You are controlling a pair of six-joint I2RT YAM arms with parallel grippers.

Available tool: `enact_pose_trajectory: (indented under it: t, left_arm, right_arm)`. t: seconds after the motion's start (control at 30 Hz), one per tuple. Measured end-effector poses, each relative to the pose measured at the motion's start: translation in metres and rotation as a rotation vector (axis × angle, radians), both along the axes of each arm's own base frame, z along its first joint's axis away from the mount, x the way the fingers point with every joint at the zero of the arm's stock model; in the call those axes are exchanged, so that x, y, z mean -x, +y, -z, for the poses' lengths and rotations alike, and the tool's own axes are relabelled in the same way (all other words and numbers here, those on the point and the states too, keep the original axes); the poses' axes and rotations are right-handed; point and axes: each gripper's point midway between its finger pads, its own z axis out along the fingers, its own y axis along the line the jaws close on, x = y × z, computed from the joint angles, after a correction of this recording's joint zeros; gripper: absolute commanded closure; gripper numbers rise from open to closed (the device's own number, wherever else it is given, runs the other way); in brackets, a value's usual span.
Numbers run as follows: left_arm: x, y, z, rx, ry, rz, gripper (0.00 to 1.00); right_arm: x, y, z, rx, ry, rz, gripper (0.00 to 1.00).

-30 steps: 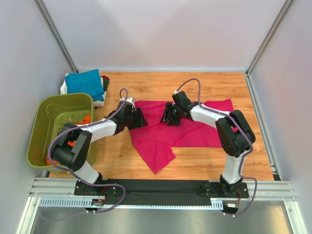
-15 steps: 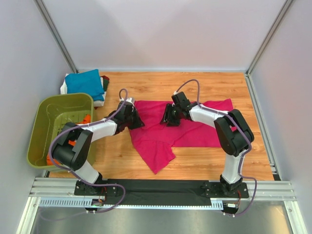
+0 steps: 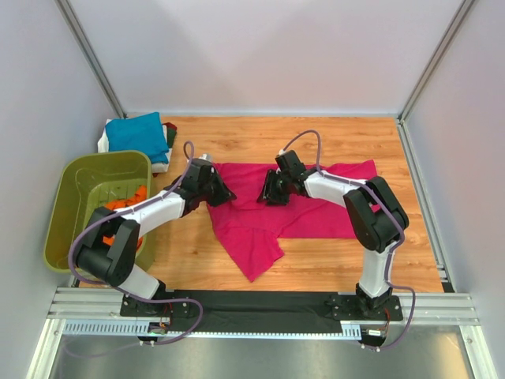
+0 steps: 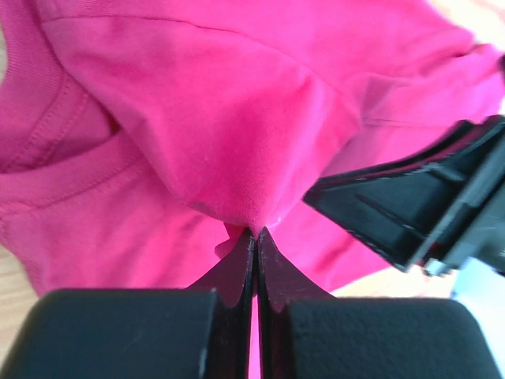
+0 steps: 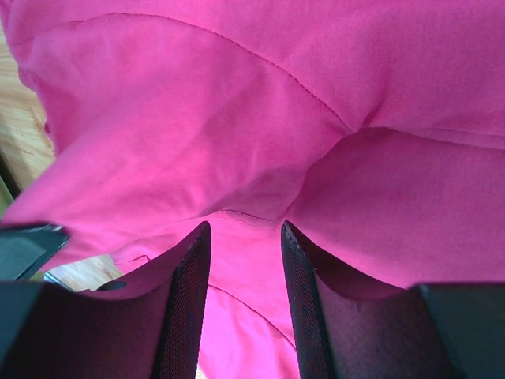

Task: Fold and stack the t-shirts
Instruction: Fold the tshirt

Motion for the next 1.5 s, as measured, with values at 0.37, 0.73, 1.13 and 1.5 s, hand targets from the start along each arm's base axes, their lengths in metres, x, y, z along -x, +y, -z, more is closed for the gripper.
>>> enact_pose_trajectory:
  t: [0.37,0.73,1.13,1.5]
  left_arm:
    - [0.004,-0.011,-0.01,0.107,0.063,-0.043,1.0]
    - [0.006,-0.011,-0.009,0.13,0.104,-0.084,1.0]
    - [0.009,-0.008,-0.004,0.12,0.128,-0.093,1.0]
    - [0.014,-0.004,-0.001,0.093,0.174,-0.102,1.0]
  right_arm:
    - [0.002,0.001,0.003,-0.005,-0.001,0.003,0.58]
    - [0.005,0.003,0.011,0.005,0.006,0.0,0.75]
    - [0.003,-0.001,0.017,0.035,0.003,0.006,1.0]
    - [0.003,-0.007,-0.027,0.03,-0.071,0.012,1.0]
